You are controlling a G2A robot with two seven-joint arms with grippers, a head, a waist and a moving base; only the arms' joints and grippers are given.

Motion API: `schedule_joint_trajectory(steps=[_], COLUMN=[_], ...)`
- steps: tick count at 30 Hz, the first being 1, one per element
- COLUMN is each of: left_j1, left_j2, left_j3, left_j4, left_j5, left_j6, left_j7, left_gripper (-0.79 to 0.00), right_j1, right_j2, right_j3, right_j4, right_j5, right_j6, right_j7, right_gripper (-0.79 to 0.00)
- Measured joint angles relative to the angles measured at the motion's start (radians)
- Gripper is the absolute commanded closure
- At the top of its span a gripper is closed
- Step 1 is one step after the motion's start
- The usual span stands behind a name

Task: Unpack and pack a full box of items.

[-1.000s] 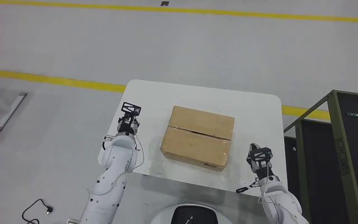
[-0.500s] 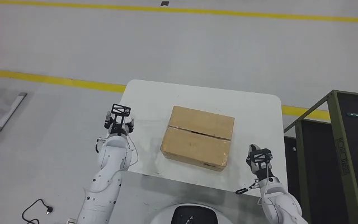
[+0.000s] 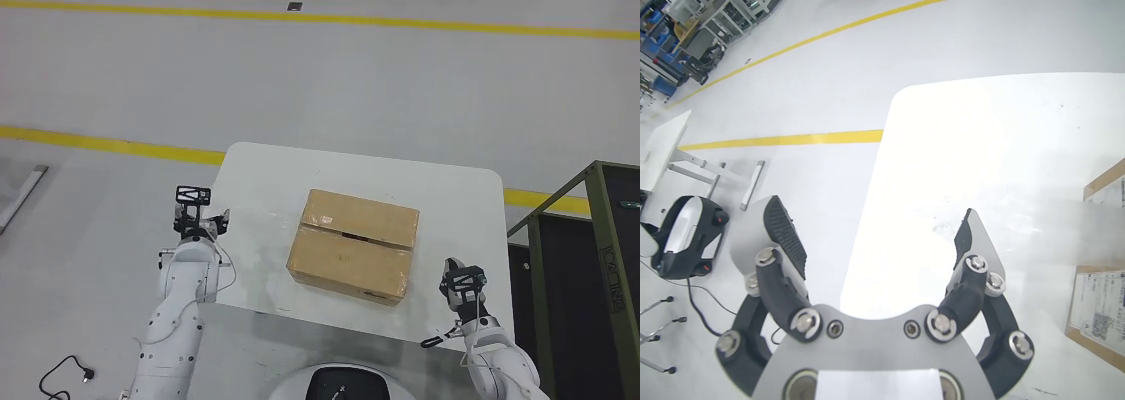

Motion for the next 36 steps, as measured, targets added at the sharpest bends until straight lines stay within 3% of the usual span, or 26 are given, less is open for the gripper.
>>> schedule_joint_trajectory(steps=[15,21,27,29,31,33,34,36], left_j1=[0.002,0.035,0.076,0.09,0.101,0.109,0.111,0.112], left_j2=[0.01,0.006,0.002,0.003,0.004,0.004,0.006,0.01], left_j3=[-0.064,-0.027,0.032,0.046,0.06,0.074,0.082,0.094], left_j4=[-0.011,-0.076,-0.172,-0.196,-0.214,-0.227,-0.233,-0.243], left_j5=[-0.011,-0.07,-0.134,-0.147,-0.163,-0.201,-0.223,-0.216], left_j6=[0.02,-0.038,-0.12,-0.162,-0.207,-0.257,-0.298,-0.362], left_j7=[0.007,0.007,0.019,0.021,0.021,0.019,0.014,0.006], left_gripper=[-0.785,-0.785,-0.785,-0.785,-0.785,-0.785,-0.785,-0.785], right_j1=[0.0,0.0,0.001,0.001,0.004,0.007,0.01,0.012], right_j2=[-0.001,-0.001,0.005,0.01,0.016,0.021,0.024,0.028], right_j3=[-0.002,0.01,0.051,0.07,0.086,0.095,0.101,0.103], right_j4=[-0.002,-0.016,-0.025,-0.019,-0.011,-0.003,0.0,0.001], right_j5=[-0.004,0.02,0.111,0.144,0.147,0.148,0.143,0.139], right_j6=[0.002,-0.01,-0.117,-0.188,-0.261,-0.325,-0.357,-0.4], right_j7=[0.003,0.007,0.001,0.0,0.005,0.011,0.01,0.007], right_gripper=[0.0,0.0,-0.003,-0.086,-0.296,-0.366,-0.526,-0.739])
